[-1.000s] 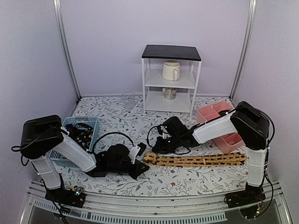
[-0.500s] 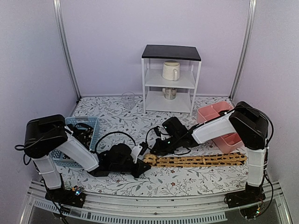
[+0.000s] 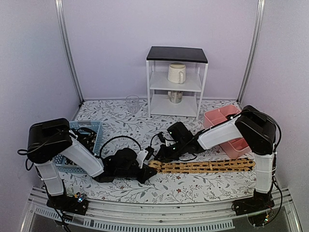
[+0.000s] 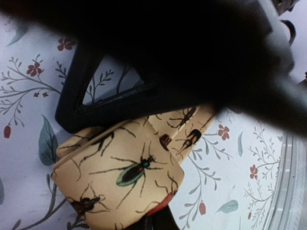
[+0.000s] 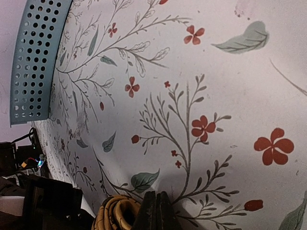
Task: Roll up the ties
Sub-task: Roll the tie at the center of the board.
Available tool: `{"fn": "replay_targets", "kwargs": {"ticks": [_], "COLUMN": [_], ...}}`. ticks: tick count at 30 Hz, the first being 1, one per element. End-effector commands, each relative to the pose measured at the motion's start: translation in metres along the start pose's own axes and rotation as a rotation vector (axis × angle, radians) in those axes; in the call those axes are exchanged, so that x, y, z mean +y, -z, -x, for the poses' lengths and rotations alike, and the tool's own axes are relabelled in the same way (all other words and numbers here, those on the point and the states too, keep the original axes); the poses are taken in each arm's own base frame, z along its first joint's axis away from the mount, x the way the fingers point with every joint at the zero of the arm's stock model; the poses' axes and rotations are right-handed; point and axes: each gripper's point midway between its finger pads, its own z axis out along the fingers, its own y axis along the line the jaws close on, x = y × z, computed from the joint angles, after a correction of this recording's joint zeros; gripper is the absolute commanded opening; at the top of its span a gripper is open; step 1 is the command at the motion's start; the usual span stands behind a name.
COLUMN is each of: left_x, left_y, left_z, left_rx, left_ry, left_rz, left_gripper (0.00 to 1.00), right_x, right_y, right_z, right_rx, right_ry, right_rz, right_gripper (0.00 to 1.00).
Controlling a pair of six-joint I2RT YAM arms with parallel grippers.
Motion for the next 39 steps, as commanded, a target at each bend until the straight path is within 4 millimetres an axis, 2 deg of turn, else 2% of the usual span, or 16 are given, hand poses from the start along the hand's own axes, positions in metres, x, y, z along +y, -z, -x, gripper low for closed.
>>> {"fn": "replay_targets", "kwargs": {"ticks": [1, 4, 7, 12, 16, 20, 23, 25, 28, 33, 37, 39], "left_x": [0.004, 0.005, 0.003, 0.0, -0.005, -0.004, 0.003, 0.01, 0.018, 0.026, 0.028, 0.025], "left_y": [-0.003, -0.002, -0.001, 0.008, 0.021, 0.033, 0.041, 0.044, 0.05, 0.052, 0.05, 0.047], "left_z": [0.006, 0.007, 0.008, 0.003, 0.003, 0.004, 0.006, 0.011, 0.023, 0.037, 0.048, 0.053], "left_rx": [-0.021, -0.026, -0.027, -0.018, -0.019, -0.015, -0.015, -0.012, -0.04, -0.058, -0.068, -0.07], "left_ry": [-0.002, 0.002, 0.005, 0.033, 0.068, 0.093, 0.119, 0.141, 0.172, 0.22, 0.23, 0.225], "left_rz": [0.007, 0.013, 0.005, -0.016, -0.039, -0.027, 0.014, 0.04, 0.062, 0.047, 0.037, 0.025], "left_gripper": [0.0, 0.0, 0.0, 0.0, 0.0, 0.01, 0.03, 0.08, 0.1, 0.14, 0.13, 0.09], "right_x": [-0.012, -0.008, -0.016, -0.024, -0.009, 0.001, 0.006, 0.01, 0.015, 0.019, 0.021, 0.02], "right_y": [-0.009, -0.005, 0.002, 0.029, 0.051, 0.06, 0.065, 0.067, 0.067, 0.055, 0.046, 0.044], "right_z": [-0.014, -0.012, -0.002, 0.03, 0.045, 0.04, 0.033, 0.027, 0.018, 0.0, -0.012, -0.016], "right_rx": [0.03, 0.021, -0.031, -0.129, -0.171, -0.159, -0.157, -0.159, -0.154, -0.108, -0.073, -0.064], "right_ry": [-0.04, -0.06, -0.082, -0.109, -0.08, -0.1, -0.147, -0.178, -0.21, -0.225, -0.226, -0.225], "right_rz": [-0.031, -0.025, -0.078, -0.107, -0.092, -0.053, -0.041, -0.041, -0.029, -0.026, -0.027, -0.033], "right_gripper": [0.0, 0.0, 0.01, 0.09, 0.15, 0.2, 0.3, 0.35, 0.4, 0.4, 0.4, 0.4]}}
